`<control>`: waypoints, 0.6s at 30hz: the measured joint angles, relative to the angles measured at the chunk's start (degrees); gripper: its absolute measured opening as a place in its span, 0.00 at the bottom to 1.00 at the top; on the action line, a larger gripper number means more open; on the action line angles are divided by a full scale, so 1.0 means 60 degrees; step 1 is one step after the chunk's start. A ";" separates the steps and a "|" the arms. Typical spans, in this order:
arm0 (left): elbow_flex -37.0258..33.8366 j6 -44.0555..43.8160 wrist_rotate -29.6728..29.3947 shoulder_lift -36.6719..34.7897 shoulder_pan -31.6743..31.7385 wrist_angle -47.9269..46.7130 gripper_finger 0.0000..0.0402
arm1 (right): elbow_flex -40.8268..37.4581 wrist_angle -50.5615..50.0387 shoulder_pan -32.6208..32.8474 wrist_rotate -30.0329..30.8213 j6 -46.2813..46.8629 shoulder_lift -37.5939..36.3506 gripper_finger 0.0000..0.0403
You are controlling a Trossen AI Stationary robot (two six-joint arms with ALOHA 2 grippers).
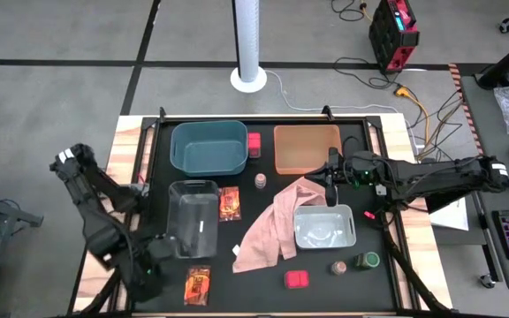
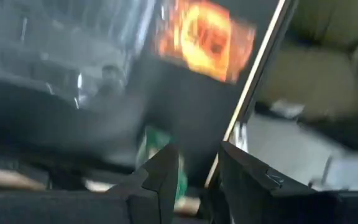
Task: Sort spices by type
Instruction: Put the left green seasoning bottle into the transparent bin
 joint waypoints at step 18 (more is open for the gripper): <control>-0.0576 -0.1915 0.0283 0.0504 -0.1473 0.0011 0.10 | 0.0000 -0.0034 0.0204 -0.0118 0.0041 -0.0007 0.03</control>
